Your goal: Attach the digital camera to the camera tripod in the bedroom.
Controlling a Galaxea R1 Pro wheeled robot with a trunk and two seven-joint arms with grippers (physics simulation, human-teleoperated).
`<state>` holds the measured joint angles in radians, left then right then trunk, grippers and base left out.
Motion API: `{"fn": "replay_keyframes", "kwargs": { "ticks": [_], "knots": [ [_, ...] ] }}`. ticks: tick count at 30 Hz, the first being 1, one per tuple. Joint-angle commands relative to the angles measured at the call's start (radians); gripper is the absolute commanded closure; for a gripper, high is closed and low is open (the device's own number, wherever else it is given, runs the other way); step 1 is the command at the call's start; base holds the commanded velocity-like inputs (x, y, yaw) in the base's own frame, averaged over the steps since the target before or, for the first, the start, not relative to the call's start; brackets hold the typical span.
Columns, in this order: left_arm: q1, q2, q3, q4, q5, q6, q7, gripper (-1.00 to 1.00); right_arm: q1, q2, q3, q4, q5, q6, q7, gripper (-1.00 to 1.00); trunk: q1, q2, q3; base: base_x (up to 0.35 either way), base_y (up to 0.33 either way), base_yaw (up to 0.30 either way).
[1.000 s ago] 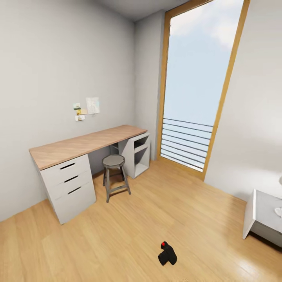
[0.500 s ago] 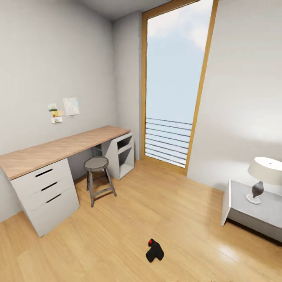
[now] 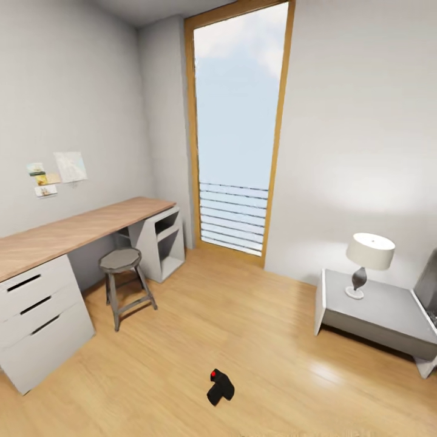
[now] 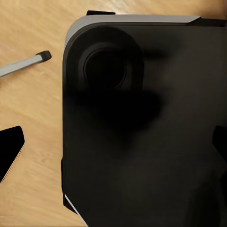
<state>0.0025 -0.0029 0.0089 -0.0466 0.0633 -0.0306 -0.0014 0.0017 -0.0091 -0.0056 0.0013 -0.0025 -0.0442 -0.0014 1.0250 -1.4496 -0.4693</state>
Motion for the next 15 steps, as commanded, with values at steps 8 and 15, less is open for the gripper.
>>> {"fn": "replay_keyframes", "kwargs": {
  "ticks": [8,15],
  "knots": [
    [0.001,0.0,0.0,-0.001,0.007,-0.002,0.0,-1.0,0.0,0.0,-0.001,0.0,0.001,-0.003,0.0,-1.0,0.0,0.0,-0.001,0.0,0.0,-0.178],
    [0.0,0.0,0.0,-0.001,0.007,-0.003,0.0,-1.0,0.0,0.0,-0.001,0.0,0.002,-0.003,0.0,-1.0,0.0,0.0,-0.001,0.0,0.0,-0.034]
  ]
}}
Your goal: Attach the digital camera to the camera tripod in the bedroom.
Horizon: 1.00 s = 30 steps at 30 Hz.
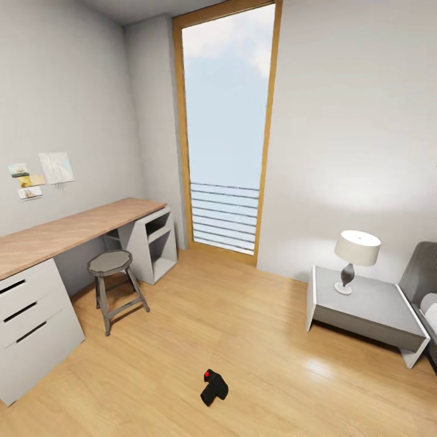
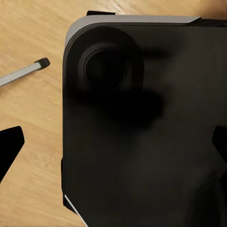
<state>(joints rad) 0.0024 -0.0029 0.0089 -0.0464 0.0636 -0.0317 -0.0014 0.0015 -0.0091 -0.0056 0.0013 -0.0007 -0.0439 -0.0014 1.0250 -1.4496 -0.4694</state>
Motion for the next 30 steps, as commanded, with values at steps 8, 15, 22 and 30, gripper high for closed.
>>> {"fn": "replay_keyframes", "kwargs": {
  "ticks": [8,15,22,30],
  "knots": [
    [0.0,0.0,0.001,-0.001,0.007,-0.002,0.0,-1.0,0.0,-0.001,-0.001,0.0,0.0,-0.004,0.0,-1.0,0.0,0.0,-0.001,0.0,0.0,-0.005],
    [0.0,0.0,0.002,-0.001,0.006,-0.002,0.0,-1.0,0.0,-0.002,-0.001,0.0,-0.001,-0.004,0.0,-1.0,0.0,0.0,-0.001,0.0,0.0,0.0],
    [0.0,-0.001,0.002,-0.001,0.006,-0.001,0.0,-1.0,0.0,-0.001,-0.002,0.0,-0.003,-0.011,0.0,-1.0,0.0,0.0,-0.001,0.0,0.0,-0.016],
    [0.0,0.0,0.002,-0.001,0.006,-0.002,0.0,-1.0,0.0,0.001,-0.003,0.0,-0.004,-0.026,0.0,-1.0,0.0,0.0,-0.001,0.0,0.0,-0.219]
  ]
}}
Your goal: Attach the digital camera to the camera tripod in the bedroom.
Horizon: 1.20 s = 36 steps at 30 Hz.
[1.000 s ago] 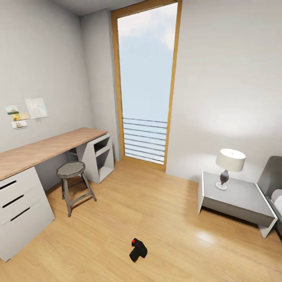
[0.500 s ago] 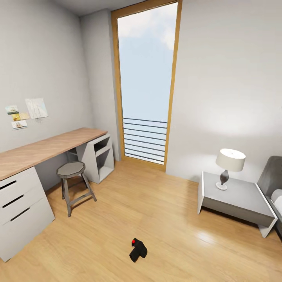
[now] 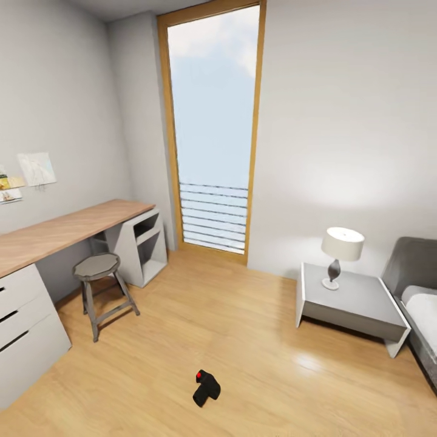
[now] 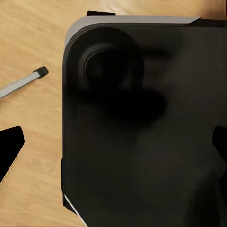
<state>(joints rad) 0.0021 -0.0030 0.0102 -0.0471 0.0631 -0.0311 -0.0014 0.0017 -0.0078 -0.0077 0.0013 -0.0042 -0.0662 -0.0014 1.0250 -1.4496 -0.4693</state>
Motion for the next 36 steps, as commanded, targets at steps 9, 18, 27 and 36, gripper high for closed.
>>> {"fn": "replay_keyframes", "kwargs": {
  "ticks": [9,18,27,36],
  "knots": [
    [0.001,0.0,0.0,0.0,0.007,-0.003,0.0,-1.0,0.0,0.0,0.0,0.0,0.0,-0.004,0.0,-1.0,0.0,0.0,-0.001,0.0,0.0,-0.283],
    [0.001,-0.001,0.001,0.0,0.007,-0.002,0.0,-1.0,0.0,0.0,0.0,0.0,0.0,-0.004,0.0,-1.0,0.0,0.0,-0.001,0.0,0.0,-0.286],
    [0.001,-0.003,0.001,0.0,0.005,-0.003,0.0,-1.0,0.0,0.0,0.0,0.0,0.0,-0.004,0.0,-1.0,0.0,0.0,-0.001,0.0,0.0,-0.286],
    [0.001,-0.003,0.001,0.0,0.004,-0.003,0.0,-1.0,0.0,0.0,-0.001,0.0,0.0,-0.004,0.0,-1.0,0.0,0.0,-0.001,0.0,0.0,-0.286]
  ]
}}
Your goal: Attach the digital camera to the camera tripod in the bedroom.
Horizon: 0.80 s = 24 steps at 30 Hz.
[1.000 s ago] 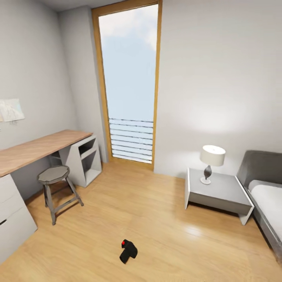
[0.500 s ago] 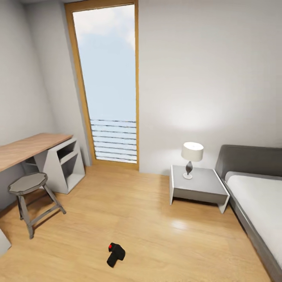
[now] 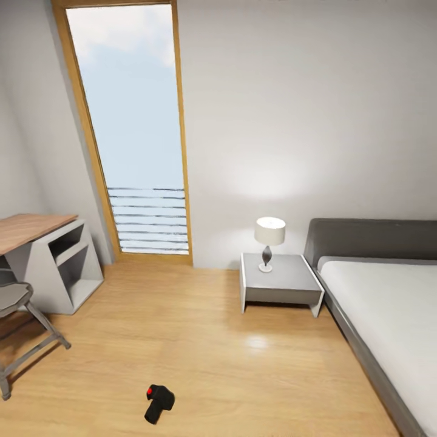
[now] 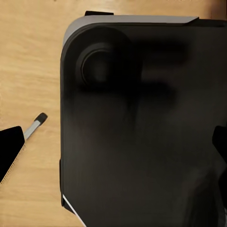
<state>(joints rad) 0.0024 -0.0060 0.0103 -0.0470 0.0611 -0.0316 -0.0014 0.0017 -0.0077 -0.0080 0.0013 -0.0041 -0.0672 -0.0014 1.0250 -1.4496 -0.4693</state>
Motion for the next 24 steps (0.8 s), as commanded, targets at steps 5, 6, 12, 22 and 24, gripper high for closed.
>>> {"fn": "replay_keyframes", "kwargs": {
  "ticks": [5,6,12,22,24],
  "knots": [
    [0.0,0.0,0.001,-0.001,0.006,-0.002,0.0,-1.0,0.0,0.0,-0.001,0.0,0.0,-0.003,0.0,-1.0,0.0,0.0,-0.001,0.0,0.0,-0.286],
    [0.0,0.0,0.001,-0.001,0.007,-0.002,0.0,-1.0,0.0,0.0,-0.001,0.0,0.0,-0.003,0.0,-1.0,0.0,0.0,-0.001,0.0,0.0,-0.286],
    [0.0,-0.001,0.002,-0.002,0.007,-0.002,0.0,-1.0,0.0,-0.001,-0.001,0.0,0.0,-0.003,0.0,-1.0,0.0,0.0,-0.001,0.0,0.0,-0.286],
    [0.0,0.0,0.002,-0.002,0.008,-0.002,0.0,-1.0,0.0,0.0,0.0,0.0,0.0,-0.003,0.0,-1.0,0.0,0.0,-0.001,0.0,0.0,-0.286],
    [0.0,0.0,0.002,-0.001,0.008,-0.002,0.0,-1.0,0.0,0.0,0.0,0.0,0.0,-0.003,0.0,-1.0,0.0,0.0,-0.001,0.0,0.0,-0.286]
  ]
}}
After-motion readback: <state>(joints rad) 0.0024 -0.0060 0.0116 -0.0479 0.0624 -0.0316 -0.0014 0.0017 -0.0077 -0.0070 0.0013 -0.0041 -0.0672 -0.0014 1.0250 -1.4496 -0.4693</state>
